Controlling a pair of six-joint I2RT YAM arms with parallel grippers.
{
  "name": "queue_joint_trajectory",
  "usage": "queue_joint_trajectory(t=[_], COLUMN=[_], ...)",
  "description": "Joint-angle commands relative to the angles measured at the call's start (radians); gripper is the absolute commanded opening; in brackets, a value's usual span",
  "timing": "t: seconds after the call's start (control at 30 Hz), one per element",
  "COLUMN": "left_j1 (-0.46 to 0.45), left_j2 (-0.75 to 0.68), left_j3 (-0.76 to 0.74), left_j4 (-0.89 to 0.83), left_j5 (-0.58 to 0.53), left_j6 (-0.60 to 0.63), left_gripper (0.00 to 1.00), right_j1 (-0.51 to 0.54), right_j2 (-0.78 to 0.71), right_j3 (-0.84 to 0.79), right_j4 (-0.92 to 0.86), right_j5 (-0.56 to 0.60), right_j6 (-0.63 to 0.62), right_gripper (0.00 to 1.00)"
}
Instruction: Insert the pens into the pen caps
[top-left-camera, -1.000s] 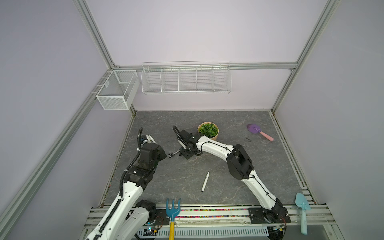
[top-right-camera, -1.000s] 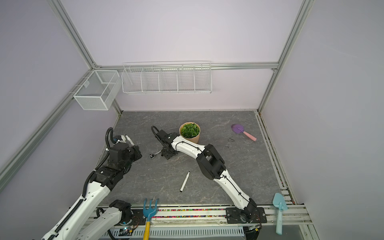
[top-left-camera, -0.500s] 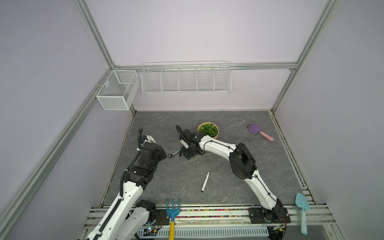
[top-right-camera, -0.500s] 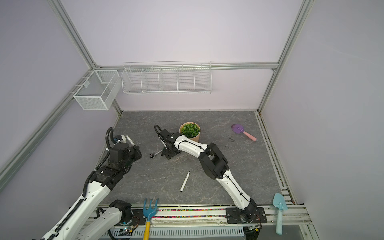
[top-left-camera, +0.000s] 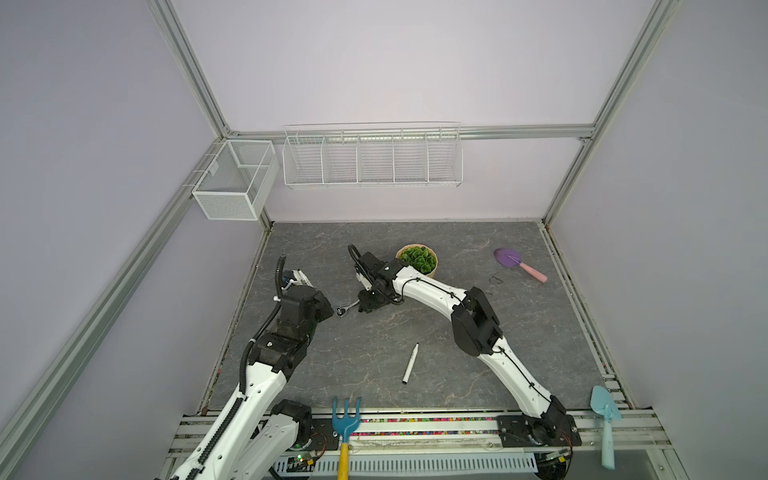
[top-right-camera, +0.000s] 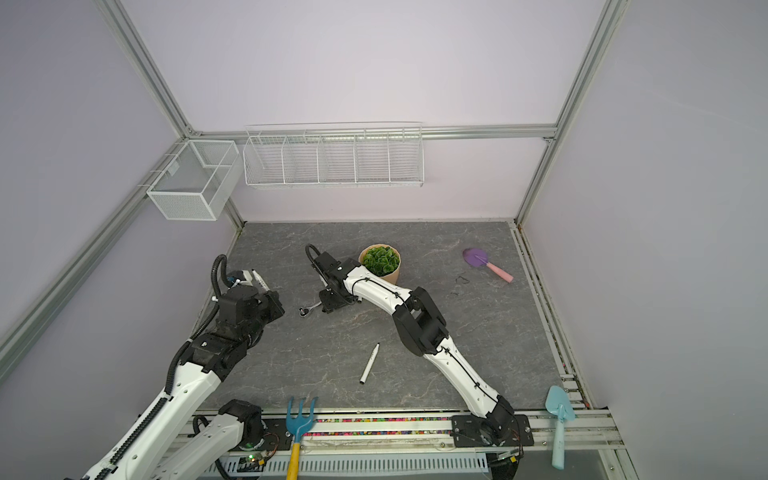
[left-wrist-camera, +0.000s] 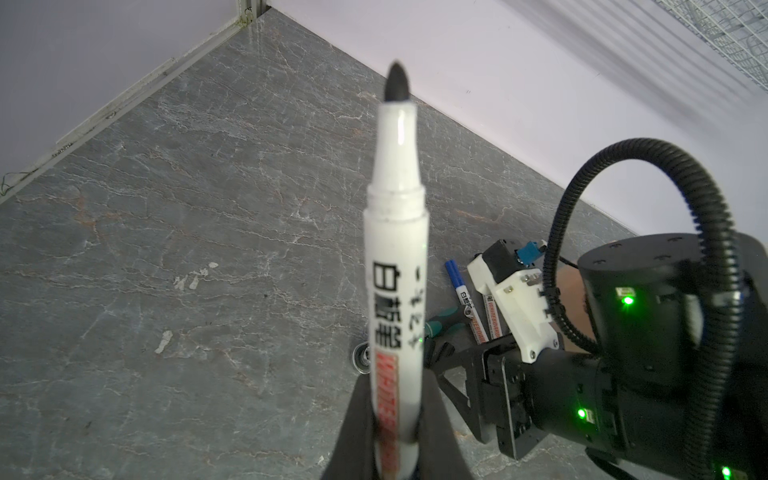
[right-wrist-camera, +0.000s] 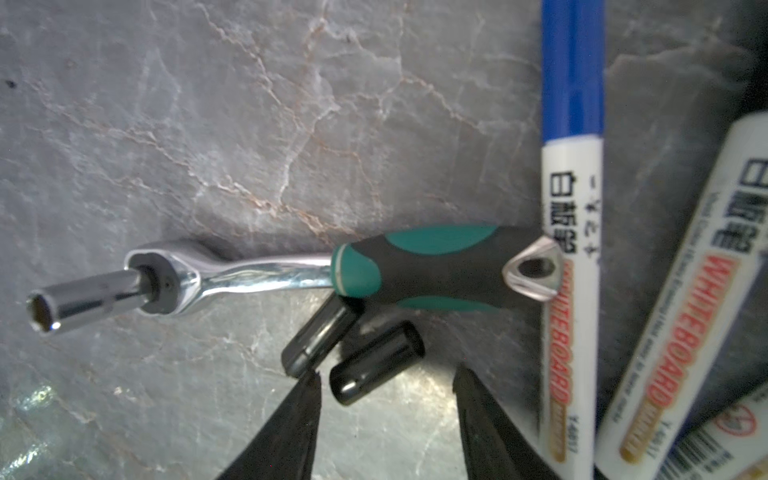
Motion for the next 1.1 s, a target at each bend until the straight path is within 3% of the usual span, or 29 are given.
queue_joint_trajectory(t=[0.0,0.2,0.4,0.57,0.83,1.07], left_j1=[0.006,0.006,0.006,0.006,0.006,0.006], left_j2=[-0.012,-0.015,-0.007,-0.005,0.002,0.004], left_j3=[0.000,0.000,0.000,-0.002,0.005,0.001], left_j4=[0.007,0.005,0.009,0.008,0.006,0.000], left_j5=[-0.004,-0.006,-0.003,0.000,0.002,0.032], left_j6=[-0.005,-0.007,-0.010,-0.011,-0.011,0.020], left_gripper=[0.00,0.00,0.00,0.00,0.00,0.00], right_j1=[-0.007,-0.006,0.000,0.000,0.000,0.002], right_j2=[0.058,0.065,0.011,-0.020,0.046,0.100], right_j3=[0.043,0.046,-0.060,-0.123,-0.005,0.050], right_j4=[-0.054,-0.136,-0.140,-0.069,-0.049,-0.054], right_j5=[0.037,0.134,0.224,0.175,0.128,0.125], right_j6=[0.038,0.008,-0.045,-0.077,-0.126,-0.149], right_gripper=[0.55,0.53,0.52,0.52,0.51,0.42])
